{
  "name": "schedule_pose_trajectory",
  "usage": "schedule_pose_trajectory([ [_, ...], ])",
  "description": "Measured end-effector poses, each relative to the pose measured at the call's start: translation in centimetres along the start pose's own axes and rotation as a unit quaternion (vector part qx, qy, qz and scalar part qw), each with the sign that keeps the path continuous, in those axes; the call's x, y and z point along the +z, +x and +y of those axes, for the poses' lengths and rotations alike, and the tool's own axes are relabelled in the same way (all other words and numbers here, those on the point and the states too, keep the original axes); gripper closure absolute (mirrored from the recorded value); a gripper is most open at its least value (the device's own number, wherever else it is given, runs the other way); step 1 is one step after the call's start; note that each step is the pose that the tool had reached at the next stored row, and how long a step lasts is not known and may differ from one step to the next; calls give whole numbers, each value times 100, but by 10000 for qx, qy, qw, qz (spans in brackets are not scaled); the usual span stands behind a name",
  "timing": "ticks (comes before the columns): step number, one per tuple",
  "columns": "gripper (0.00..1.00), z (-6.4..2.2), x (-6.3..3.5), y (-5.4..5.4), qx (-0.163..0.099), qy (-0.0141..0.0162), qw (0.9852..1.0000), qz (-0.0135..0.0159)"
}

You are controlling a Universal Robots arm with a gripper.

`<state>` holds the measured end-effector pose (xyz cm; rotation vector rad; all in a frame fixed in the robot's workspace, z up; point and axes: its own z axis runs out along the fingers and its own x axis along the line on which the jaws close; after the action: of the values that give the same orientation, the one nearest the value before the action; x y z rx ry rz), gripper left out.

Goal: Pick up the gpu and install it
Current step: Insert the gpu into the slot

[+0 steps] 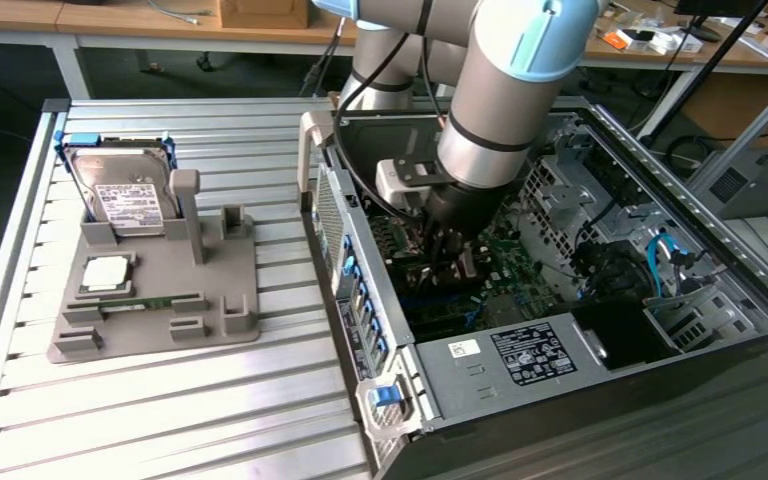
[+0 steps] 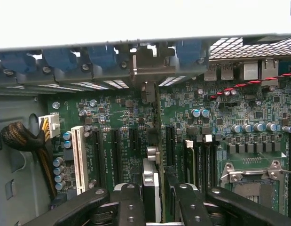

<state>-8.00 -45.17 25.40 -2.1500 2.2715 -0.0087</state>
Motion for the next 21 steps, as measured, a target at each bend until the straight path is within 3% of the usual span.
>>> schedule_pose_trajectory([
  [15, 70, -6, 10, -1, 0, 0, 10000, -1],
  [21, 70, -5, -4, 0, -1, 1, 10000, 20],
])
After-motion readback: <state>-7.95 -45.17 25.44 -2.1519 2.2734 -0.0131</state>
